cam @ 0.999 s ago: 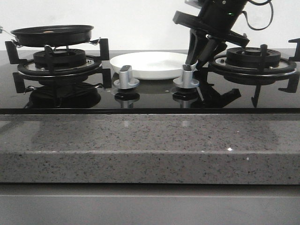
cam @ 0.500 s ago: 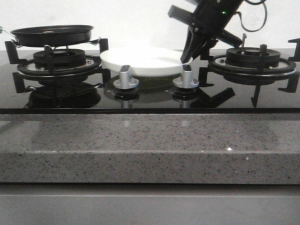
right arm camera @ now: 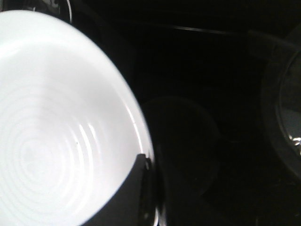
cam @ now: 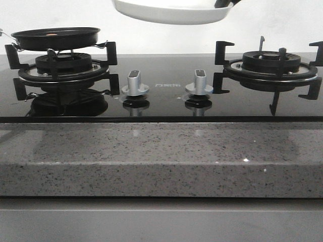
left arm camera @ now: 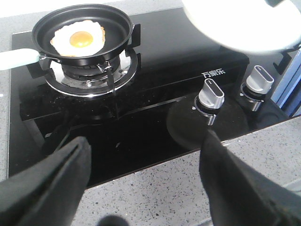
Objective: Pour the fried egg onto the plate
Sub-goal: 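Lift the white plate with the right gripper and hold it above the knobs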
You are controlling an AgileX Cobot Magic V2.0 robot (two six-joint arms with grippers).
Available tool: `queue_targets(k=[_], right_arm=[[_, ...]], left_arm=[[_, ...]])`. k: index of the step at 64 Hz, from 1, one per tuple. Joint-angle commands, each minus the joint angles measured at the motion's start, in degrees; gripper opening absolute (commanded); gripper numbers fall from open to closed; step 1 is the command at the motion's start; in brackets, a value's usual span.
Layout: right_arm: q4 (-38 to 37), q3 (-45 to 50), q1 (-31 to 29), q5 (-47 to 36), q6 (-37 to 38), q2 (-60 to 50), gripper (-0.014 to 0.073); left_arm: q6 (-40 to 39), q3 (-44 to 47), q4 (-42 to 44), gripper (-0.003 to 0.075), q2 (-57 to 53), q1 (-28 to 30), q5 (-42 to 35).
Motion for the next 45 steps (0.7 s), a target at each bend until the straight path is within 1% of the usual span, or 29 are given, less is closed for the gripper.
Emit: queue_targets(k=[1, 9, 17, 31, 45], right_arm=[[2.1, 6.5, 1.2, -7.5, -2.9, -8.8, -0.0061], [2.1, 17.8, 2.9, -13.4, -5.1, -15.3, -0.0061], [2.1, 25.8, 3.9, -16.7, -5.2, -17.7, -0.0061], [2.0, 31.5, 4.4, -20.3, -5.3, -17.7, -0.0061], [1.2, 32.0, 6.4, -24.3, -5.3, -17.6, -0.0061]], left_arm=[[0.0, -1.9, -0.6, 0.0491, 0.4, -0.4, -4.6], [0.0, -1.9, -0.6, 0.0491, 0.4, -0.4, -4.6], [0.0, -1.9, -0.6, 0.0491, 0.4, -0.4, -4.6], [0.0, -1.9, -0.6, 0.0491, 0.4, -0.4, -4.6], [0.0, -1.9, -0.6, 0.0491, 0.4, -0.4, -4.6]])
